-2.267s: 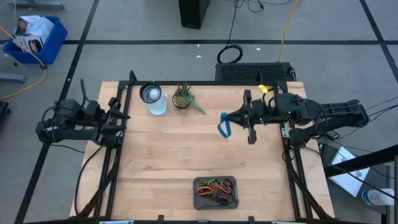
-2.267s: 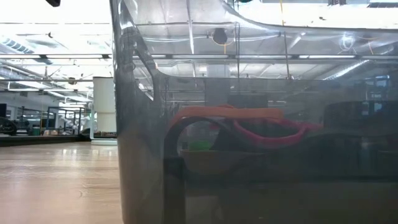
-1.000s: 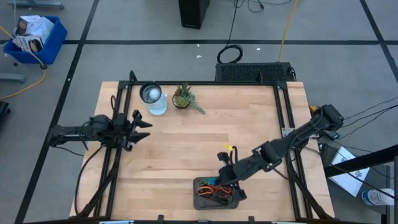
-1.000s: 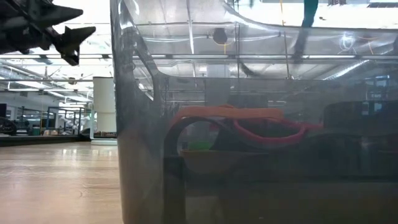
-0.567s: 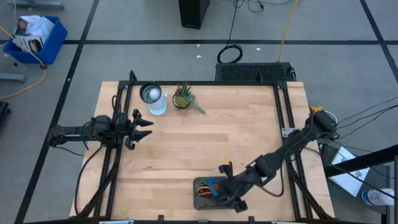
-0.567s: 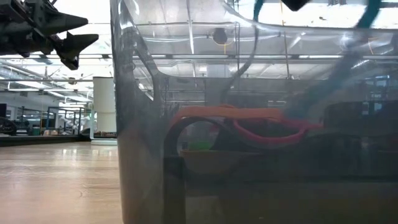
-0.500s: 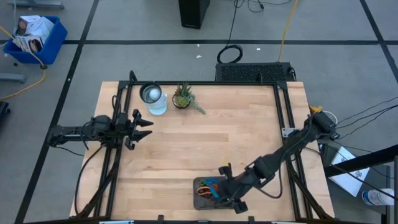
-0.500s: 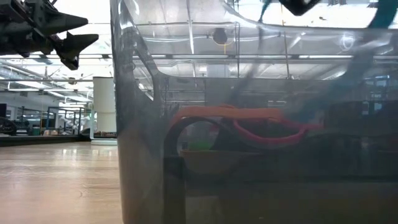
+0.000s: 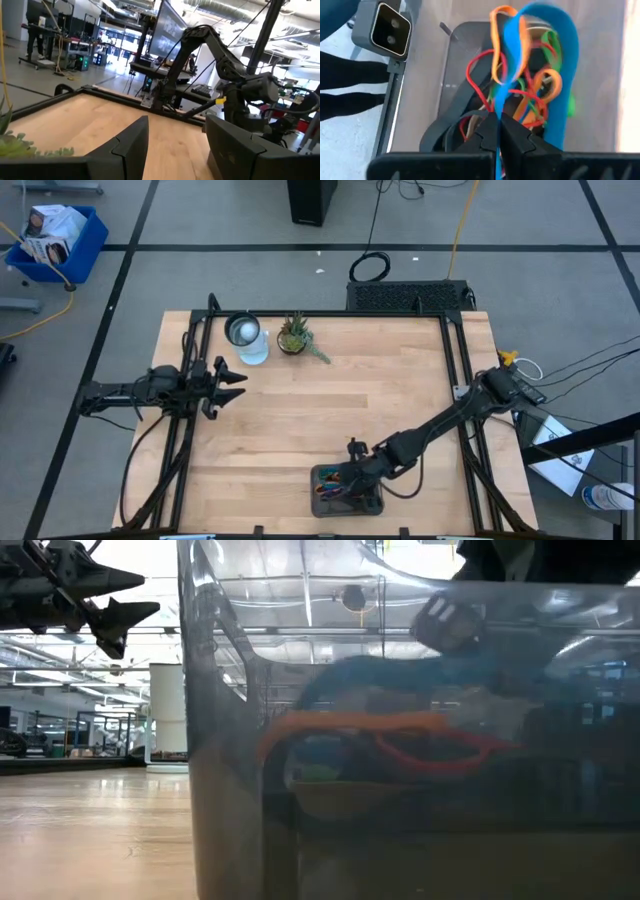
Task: Pick and place rubber bands into bin
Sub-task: Put the blue rubber band into the black transparent bin
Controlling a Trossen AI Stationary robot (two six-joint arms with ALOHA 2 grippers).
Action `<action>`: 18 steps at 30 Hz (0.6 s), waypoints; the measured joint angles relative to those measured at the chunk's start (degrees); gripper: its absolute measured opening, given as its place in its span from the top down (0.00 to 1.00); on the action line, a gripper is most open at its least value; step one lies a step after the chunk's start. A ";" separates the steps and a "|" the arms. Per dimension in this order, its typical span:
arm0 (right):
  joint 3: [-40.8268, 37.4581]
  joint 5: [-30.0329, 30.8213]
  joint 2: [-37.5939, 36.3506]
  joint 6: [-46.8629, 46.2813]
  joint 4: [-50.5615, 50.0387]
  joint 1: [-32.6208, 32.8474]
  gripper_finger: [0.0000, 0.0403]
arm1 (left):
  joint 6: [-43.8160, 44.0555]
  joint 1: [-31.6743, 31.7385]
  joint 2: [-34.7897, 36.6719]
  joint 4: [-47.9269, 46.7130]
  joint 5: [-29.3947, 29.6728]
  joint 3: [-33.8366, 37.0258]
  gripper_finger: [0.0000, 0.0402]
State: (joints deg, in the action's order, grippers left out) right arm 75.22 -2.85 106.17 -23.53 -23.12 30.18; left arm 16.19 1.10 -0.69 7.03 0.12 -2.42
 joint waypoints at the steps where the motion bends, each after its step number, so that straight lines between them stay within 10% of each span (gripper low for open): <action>1: 0.00 -0.04 0.38 0.07 0.17 -0.17 1.00 | 0.45 0.00 0.00 -0.31 0.00 0.00 0.50; 18: -0.01 -0.11 1.45 2.08 0.36 -0.65 0.82 | 0.47 0.00 -0.04 -2.64 0.00 0.00 0.50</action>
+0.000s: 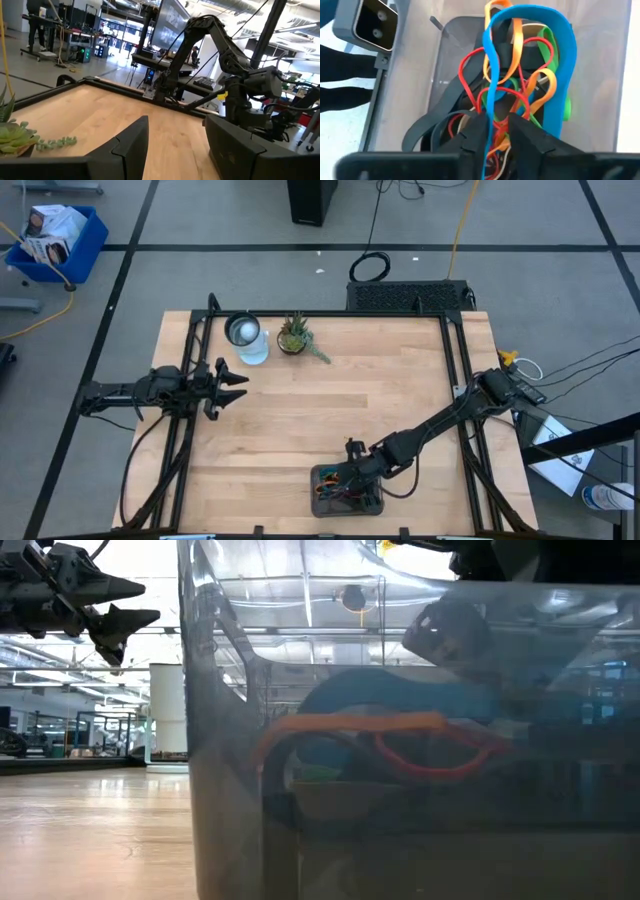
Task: Pick and place rubber bands into bin
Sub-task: Put the blue rubber band into the black transparent bin, then return to Home Position
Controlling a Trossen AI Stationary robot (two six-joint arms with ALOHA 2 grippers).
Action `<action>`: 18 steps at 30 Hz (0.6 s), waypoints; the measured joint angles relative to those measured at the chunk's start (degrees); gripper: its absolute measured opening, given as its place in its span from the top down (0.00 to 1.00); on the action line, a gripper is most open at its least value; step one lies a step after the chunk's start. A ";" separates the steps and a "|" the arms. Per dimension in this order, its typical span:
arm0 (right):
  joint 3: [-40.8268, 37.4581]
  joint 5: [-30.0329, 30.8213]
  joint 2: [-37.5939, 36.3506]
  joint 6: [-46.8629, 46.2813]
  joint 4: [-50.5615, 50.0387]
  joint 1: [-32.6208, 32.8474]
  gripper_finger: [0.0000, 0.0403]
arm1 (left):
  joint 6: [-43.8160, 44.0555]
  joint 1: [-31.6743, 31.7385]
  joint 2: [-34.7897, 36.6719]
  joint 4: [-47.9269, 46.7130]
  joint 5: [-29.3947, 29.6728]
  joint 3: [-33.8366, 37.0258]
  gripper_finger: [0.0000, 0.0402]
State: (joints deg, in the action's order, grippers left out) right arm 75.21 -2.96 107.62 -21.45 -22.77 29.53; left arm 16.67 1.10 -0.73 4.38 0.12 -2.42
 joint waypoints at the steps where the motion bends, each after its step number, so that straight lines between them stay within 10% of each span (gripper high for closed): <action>1: 0.01 0.05 -0.09 0.06 0.11 -0.10 0.79 | 0.00 0.00 0.00 0.00 0.01 0.00 0.50; 10: -0.01 1.09 -6.29 4.09 -0.69 -1.71 0.62 | 0.01 0.00 0.00 -0.13 0.00 0.00 0.50; 18: -0.01 19.40 -17.53 16.50 -1.76 -6.26 0.60 | 0.27 0.00 0.00 0.00 0.00 0.00 0.50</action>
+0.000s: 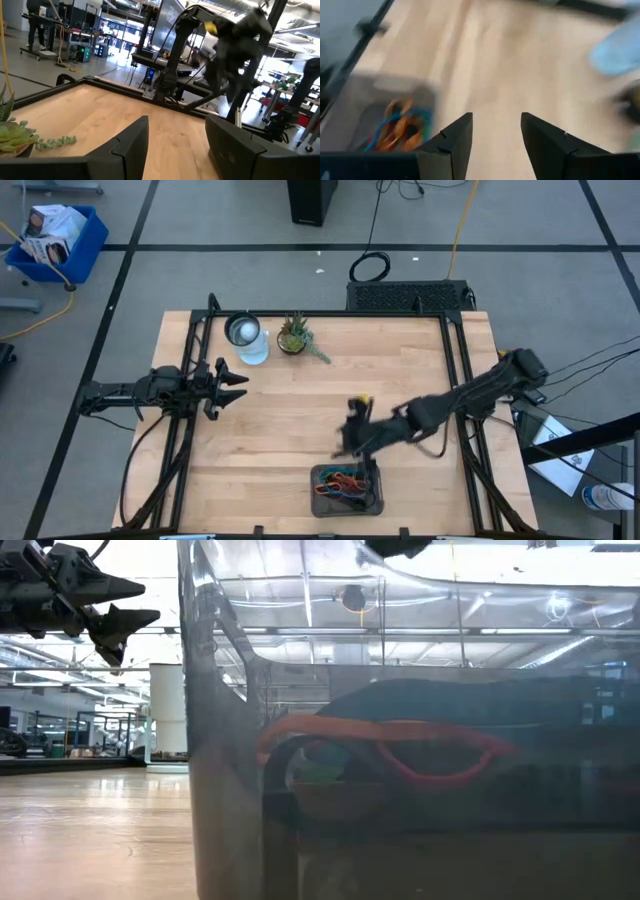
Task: Pick and place rubber bands into bin
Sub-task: Return to Home Position
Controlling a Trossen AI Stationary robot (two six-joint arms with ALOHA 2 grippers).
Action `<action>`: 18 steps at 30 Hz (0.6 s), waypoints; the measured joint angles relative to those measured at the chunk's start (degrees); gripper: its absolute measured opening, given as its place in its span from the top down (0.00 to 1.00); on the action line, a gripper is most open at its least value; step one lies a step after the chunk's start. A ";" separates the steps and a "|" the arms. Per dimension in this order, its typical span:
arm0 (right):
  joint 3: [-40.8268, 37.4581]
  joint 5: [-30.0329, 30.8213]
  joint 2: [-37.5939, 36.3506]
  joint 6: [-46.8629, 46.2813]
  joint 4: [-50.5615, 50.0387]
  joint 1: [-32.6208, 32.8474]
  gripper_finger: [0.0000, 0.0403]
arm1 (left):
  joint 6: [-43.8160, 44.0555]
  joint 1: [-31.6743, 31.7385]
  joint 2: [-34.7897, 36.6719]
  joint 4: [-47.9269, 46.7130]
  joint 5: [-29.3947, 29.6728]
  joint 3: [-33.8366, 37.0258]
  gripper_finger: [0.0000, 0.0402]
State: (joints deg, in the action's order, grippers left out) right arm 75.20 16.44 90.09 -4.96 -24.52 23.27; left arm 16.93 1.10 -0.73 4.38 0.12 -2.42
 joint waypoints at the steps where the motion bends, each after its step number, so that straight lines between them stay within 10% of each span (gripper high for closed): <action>1: 0.00 1.70 -1.58 0.39 0.44 -0.85 0.60 | 0.18 0.00 0.00 0.01 0.00 0.00 0.50; 12: -9.92 -14.73 -19.53 9.73 12.81 -17.84 0.59 | -0.27 0.00 0.00 0.05 0.00 0.00 0.50; 18: -24.03 -8.31 -30.69 8.92 21.92 -26.86 0.60 | -2.45 0.00 0.00 0.09 0.00 0.00 0.50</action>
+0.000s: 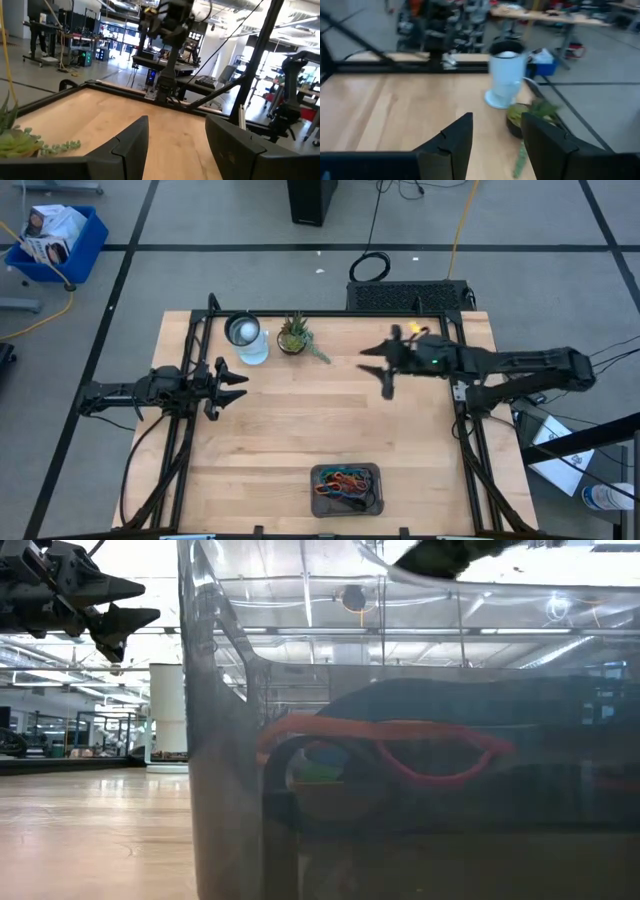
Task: Pick and place rubber bands into bin
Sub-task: Return to Home Position
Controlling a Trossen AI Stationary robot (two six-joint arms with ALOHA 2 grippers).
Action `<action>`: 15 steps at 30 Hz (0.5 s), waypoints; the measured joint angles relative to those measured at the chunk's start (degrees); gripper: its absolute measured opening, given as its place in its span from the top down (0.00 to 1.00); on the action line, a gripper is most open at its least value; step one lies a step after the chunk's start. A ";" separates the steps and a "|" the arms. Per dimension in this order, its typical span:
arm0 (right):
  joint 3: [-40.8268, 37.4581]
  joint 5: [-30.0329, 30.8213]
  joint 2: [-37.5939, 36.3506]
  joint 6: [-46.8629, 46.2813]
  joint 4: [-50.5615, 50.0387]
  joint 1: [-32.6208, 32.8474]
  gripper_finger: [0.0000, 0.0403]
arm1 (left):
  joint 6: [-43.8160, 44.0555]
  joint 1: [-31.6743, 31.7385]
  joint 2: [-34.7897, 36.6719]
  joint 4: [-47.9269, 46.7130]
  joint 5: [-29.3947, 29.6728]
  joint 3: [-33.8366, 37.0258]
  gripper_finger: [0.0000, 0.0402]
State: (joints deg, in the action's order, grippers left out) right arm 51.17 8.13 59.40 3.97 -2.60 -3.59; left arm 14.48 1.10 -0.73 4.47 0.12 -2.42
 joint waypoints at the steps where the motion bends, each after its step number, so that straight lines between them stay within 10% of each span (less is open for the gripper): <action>1: -2.39 0.55 -2.03 -0.86 1.25 -1.00 0.60 | -0.62 0.00 0.00 0.02 0.00 0.00 0.50; 15: -24.65 2.30 -27.80 -7.54 7.15 -3.61 0.60 | -2.95 0.00 0.00 0.02 0.52 0.00 0.50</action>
State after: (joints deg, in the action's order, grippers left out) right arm 26.52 10.43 31.60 -3.57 4.55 -7.20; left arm 11.54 1.10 -0.73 4.49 0.64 -2.42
